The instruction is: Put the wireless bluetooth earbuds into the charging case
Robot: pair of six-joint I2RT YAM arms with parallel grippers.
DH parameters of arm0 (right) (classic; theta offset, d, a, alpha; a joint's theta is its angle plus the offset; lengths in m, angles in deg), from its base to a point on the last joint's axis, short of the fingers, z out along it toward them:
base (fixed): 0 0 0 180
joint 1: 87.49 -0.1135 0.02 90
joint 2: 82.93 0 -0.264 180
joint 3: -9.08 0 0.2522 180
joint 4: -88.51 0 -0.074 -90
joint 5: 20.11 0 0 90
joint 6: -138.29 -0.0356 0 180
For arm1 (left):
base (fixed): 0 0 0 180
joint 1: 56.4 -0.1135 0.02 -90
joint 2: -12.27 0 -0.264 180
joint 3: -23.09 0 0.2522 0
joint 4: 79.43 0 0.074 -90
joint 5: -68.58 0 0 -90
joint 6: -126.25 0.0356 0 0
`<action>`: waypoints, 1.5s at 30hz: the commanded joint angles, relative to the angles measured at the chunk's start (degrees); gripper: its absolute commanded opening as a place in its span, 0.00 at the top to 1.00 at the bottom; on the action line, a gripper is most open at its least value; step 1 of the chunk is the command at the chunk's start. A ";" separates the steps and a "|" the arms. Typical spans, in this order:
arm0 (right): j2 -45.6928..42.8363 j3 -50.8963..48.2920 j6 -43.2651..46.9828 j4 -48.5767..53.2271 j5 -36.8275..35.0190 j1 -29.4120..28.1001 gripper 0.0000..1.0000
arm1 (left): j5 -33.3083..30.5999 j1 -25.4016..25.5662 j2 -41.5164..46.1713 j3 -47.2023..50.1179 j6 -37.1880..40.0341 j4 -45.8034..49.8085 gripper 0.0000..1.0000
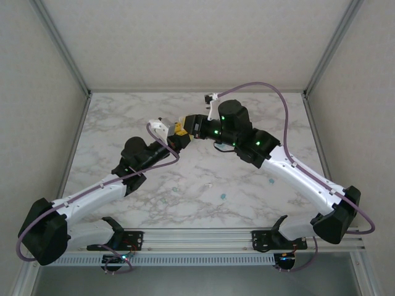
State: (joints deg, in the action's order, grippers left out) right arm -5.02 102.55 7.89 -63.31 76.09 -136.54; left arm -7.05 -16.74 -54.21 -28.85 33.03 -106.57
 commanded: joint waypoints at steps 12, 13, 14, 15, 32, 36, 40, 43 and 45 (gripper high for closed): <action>1.56 4.82 2.88 7.65 -0.56 -1.25 0.70 | -2.34 0.51 0.72 -2.06 -0.03 -3.30 0.85; 1.58 5.15 3.24 8.03 -0.75 -1.23 0.68 | -2.26 0.51 0.78 -2.01 -0.03 -3.28 0.85; 1.62 5.46 3.31 8.30 -0.76 -1.28 0.68 | -2.24 0.51 0.82 -2.03 -0.03 -3.30 0.85; 1.62 5.64 3.43 8.42 -0.75 -1.30 0.68 | -2.33 0.51 0.78 -1.96 0.03 -3.30 0.85; 2.55 10.20 6.39 12.50 -3.42 -1.29 0.59 | -1.03 0.51 1.09 -2.13 0.52 -1.63 0.86; 3.33 10.74 6.34 12.96 -2.81 -1.23 0.61 | -1.20 0.52 1.51 -2.12 -0.26 -1.30 0.86; 2.68 11.62 7.94 14.53 -4.56 -1.30 0.60 | -1.54 0.51 1.61 -2.11 -0.38 -0.94 0.87; 1.67 12.81 10.15 16.46 -4.92 -1.09 0.59 | -1.54 0.51 1.47 -2.20 -0.21 -1.06 0.87; 1.42 13.74 11.37 18.88 -5.11 -1.00 0.57 | -1.45 0.51 1.35 -2.28 -0.21 -1.19 0.87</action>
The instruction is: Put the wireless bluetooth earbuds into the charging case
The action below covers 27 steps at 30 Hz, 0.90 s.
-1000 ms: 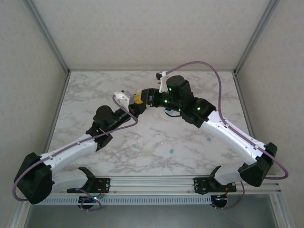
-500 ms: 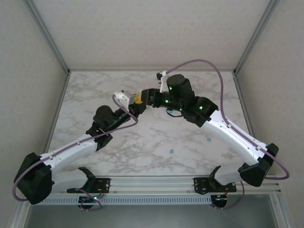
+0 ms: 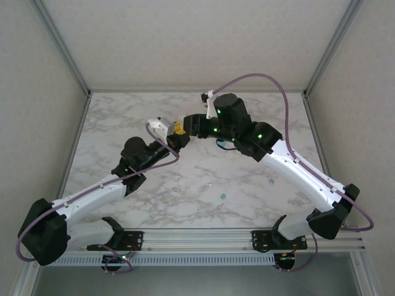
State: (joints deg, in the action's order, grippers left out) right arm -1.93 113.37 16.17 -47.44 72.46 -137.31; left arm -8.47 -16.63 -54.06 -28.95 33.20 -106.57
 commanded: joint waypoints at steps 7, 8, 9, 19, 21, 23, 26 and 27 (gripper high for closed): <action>-1.73 2.85 0.00 8.10 1.53 0.10 0.57 | -0.12 0.39 0.83 -2.51 -0.37 -1.19 0.87; -1.56 2.81 -0.74 8.20 2.22 0.13 0.57 | -0.12 0.40 0.85 -2.56 -0.38 -1.27 0.87; -1.18 2.71 -1.37 8.20 2.95 0.08 0.58 | -0.12 0.40 0.77 -2.51 -0.46 -1.28 0.87; 0.03 2.61 -3.11 3.89 5.39 0.09 0.66 | 0.79 0.40 1.19 -2.93 -0.11 0.26 0.87; 0.60 3.32 -2.72 4.41 5.13 0.09 0.67 | 0.99 0.40 1.29 -2.92 -0.03 0.56 0.87; 0.97 3.65 -2.95 4.54 4.86 0.12 0.67 | 0.87 0.40 1.28 -2.94 -0.03 0.65 0.87; 1.12 3.79 -3.34 5.22 4.32 0.15 0.66 | 0.61 0.39 1.51 -2.94 0.06 0.65 0.87; 0.98 3.55 -3.23 5.25 4.16 0.06 0.66 | 0.50 0.40 1.55 -2.99 0.06 0.75 0.87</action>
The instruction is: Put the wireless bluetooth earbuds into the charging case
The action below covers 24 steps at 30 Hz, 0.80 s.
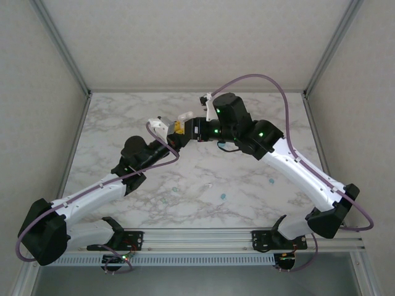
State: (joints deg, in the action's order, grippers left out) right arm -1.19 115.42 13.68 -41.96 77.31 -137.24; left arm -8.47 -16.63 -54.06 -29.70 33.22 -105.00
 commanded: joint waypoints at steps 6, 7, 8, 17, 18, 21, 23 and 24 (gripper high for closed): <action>0.43 2.14 0.03 -0.14 -0.78 0.08 0.66 | 1.11 0.40 1.37 -2.37 -0.05 -0.53 0.87; 0.53 2.52 0.15 0.00 -0.79 0.02 0.66 | 1.26 0.40 1.37 -2.38 -0.05 -0.48 0.87; 0.66 2.68 0.24 -0.13 -0.72 0.09 0.67 | 1.44 0.40 1.32 -2.41 0.01 -0.41 0.87; 1.49 3.09 0.13 -0.72 -1.24 0.07 0.67 | 2.42 0.40 1.19 -2.81 0.47 0.89 0.87; 1.58 3.14 0.15 -0.79 -1.39 0.07 0.67 | 2.49 0.40 1.17 -2.82 0.56 1.05 0.87; 1.61 3.16 -0.12 -1.21 -2.10 0.02 0.67 | 2.64 0.40 1.11 -2.73 0.52 1.22 0.87; 1.78 3.30 -0.07 -1.40 -2.24 0.02 0.68 | 2.88 0.40 1.15 -2.81 0.70 1.32 0.87; 1.76 3.42 -0.06 -1.40 -2.32 0.01 0.68 | 2.86 0.40 1.22 -2.89 0.77 1.57 0.87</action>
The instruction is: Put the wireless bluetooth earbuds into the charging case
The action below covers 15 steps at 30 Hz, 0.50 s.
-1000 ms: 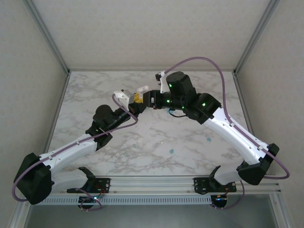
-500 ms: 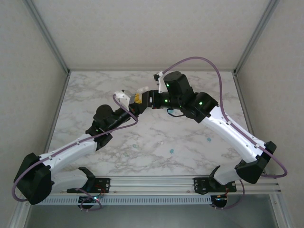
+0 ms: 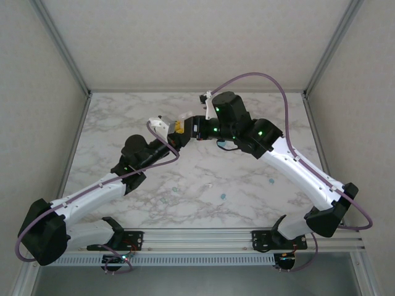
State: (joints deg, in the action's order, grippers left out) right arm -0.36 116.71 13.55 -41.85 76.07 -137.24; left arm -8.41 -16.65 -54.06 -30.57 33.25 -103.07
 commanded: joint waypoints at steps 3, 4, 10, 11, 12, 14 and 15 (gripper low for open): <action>0.84 2.21 -0.06 -1.22 -2.31 0.02 0.68 | 2.70 0.41 1.46 -1.77 1.06 -0.20 0.87; 0.89 2.35 0.06 -0.95 -2.69 0.07 0.69 | 2.62 0.40 1.46 -1.76 1.07 -0.08 0.87; 1.68 3.42 0.81 0.61 -2.53 0.10 0.71 | 2.84 0.42 1.07 -2.24 1.16 -0.06 0.87; 1.74 3.60 0.85 1.06 -2.57 0.03 0.71 | 2.93 0.42 0.97 -2.38 1.18 -0.07 0.87; 1.81 3.76 1.01 1.25 -2.66 0.03 0.71 | 2.96 0.42 1.01 -2.40 1.22 -0.10 0.87; 2.02 3.91 1.27 1.92 -3.35 0.02 0.72 | 2.82 0.42 0.97 -2.39 1.22 -0.05 0.87; 2.03 4.07 1.43 2.19 -3.62 0.04 0.72 | 2.71 0.42 0.96 -2.42 1.17 -0.17 0.87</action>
State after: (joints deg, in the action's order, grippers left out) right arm 0.93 118.63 14.10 -40.82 73.99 -137.24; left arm -6.88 -16.63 -54.06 -30.77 33.49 -102.64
